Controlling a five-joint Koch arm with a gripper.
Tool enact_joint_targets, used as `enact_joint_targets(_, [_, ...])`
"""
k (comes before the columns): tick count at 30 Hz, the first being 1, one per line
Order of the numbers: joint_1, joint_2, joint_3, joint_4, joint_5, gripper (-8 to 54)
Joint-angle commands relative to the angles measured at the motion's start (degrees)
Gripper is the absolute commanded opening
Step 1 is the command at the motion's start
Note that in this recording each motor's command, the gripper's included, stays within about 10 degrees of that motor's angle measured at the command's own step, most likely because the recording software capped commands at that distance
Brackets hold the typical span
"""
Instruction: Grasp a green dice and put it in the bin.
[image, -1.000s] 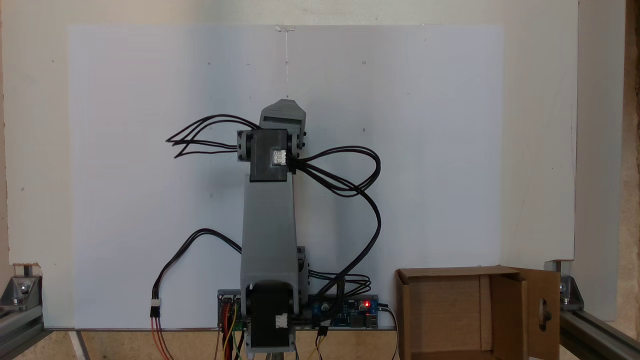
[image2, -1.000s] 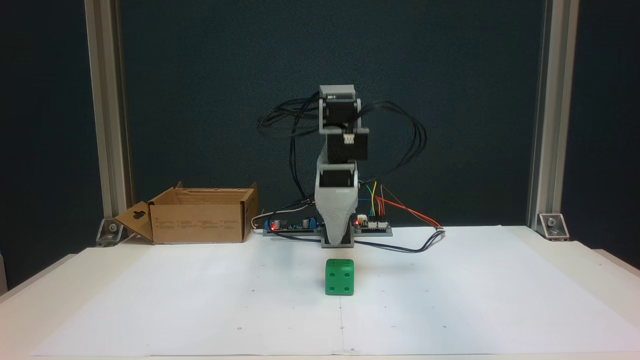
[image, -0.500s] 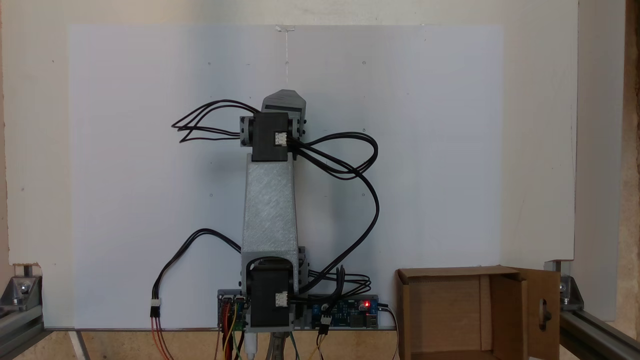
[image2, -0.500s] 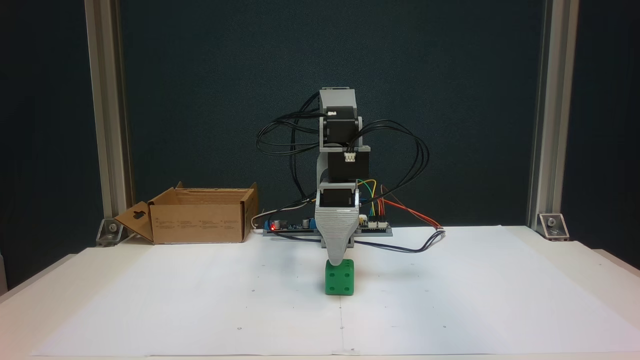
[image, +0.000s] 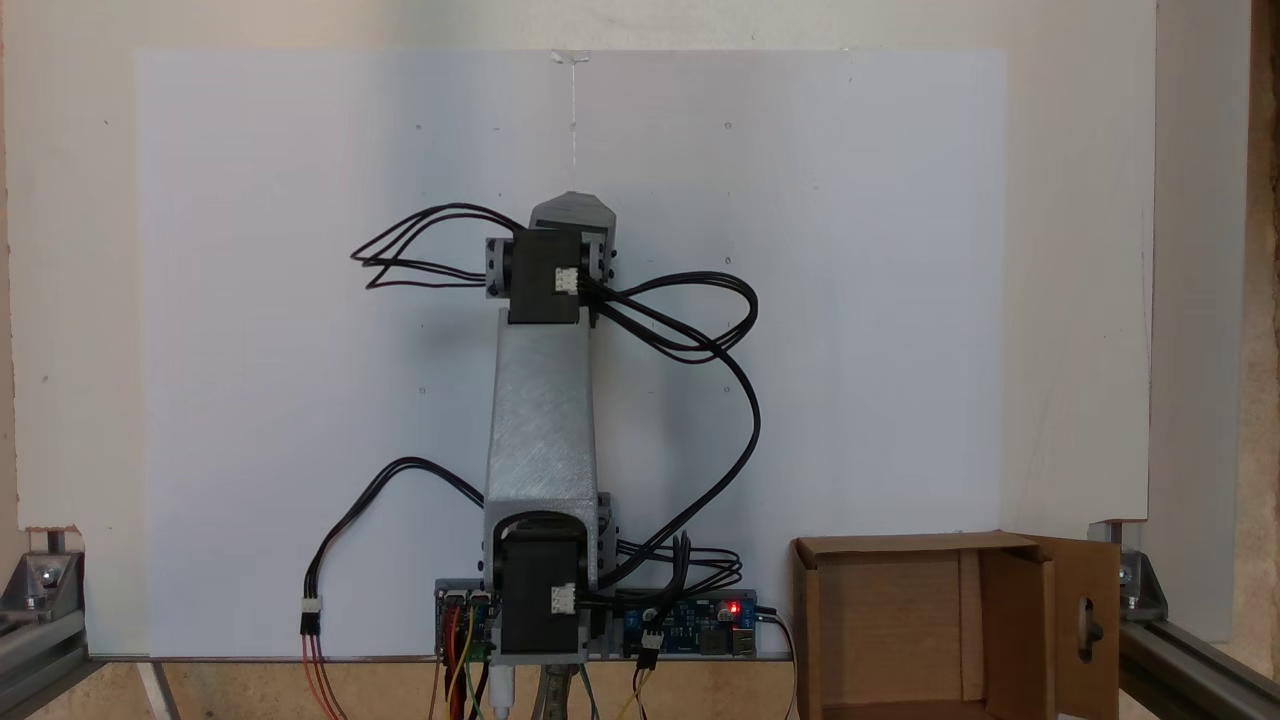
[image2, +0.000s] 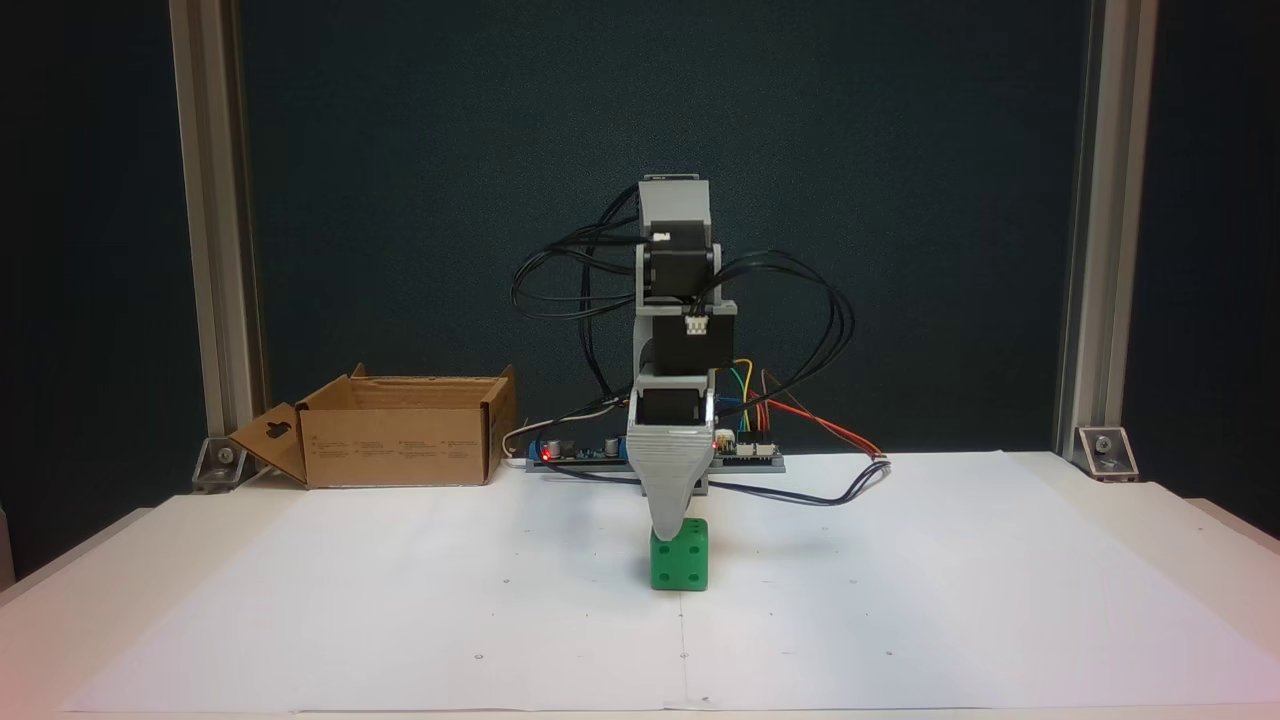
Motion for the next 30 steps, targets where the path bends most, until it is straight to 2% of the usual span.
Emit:
enact_joint_targets(1, [0.4,0.4,-0.4,-1.8,2.2,43.6])
enact_joint_targets(30, [-0.2,-5.4,4.0,-9.0,2.2,43.2])
